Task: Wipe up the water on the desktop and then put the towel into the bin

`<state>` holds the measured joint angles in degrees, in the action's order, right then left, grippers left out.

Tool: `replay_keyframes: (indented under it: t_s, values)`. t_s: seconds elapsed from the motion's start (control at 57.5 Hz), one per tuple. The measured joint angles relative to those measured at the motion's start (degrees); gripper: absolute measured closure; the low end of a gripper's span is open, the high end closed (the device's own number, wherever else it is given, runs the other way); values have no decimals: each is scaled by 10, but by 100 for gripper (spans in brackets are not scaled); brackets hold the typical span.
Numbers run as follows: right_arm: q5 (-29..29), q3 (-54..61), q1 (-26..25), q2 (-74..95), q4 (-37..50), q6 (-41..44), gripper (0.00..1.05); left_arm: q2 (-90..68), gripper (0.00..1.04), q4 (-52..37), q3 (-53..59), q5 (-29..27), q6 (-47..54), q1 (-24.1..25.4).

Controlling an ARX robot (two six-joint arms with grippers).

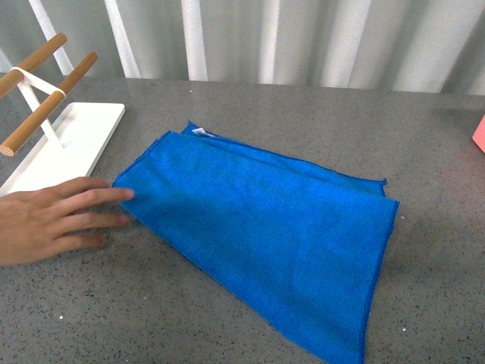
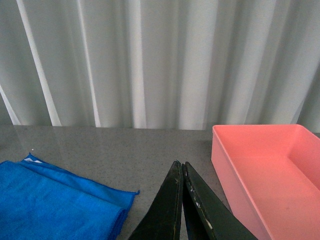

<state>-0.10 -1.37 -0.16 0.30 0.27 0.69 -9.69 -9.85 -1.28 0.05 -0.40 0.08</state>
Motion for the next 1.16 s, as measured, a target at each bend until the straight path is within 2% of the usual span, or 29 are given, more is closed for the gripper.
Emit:
replay_keyframes:
  t_s: [0.07, 0.122, 0.365, 0.417, 0.782, 0.852, 0.886, 0.939, 1.164]
  values:
    - [0, 0, 0, 0, -2, 0, 102, 55, 101, 73, 0, 1, 0, 0]
    - [0, 0, 0, 0, -2, -1, 102, 85, 101, 94, 0, 0, 0, 0]
    - [0, 0, 0, -1, -2, -1, 102, 94, 101, 97, 0, 0, 0, 0]
    - [0, 0, 0, -1, -2, 0, 100, 95, 94, 97, 0, 0, 0, 0]
    - [0, 0, 0, -1, -2, -1, 37, 95, 29, 97, 0, 0, 0, 0]
    - [0, 0, 0, -1, -2, -1, 19, 95, 13, 97, 0, 0, 0, 0]
    - [0, 0, 0, -1, -2, -1, 14, 95, 6, 97, 0, 0, 0, 0]
    - [0, 0, 0, -1, -2, -1, 5, 95, 7, 97, 0, 0, 1, 0]
    - [0, 0, 0, -1, -2, -1, 7, 95, 7, 97, 0, 0, 1, 0]
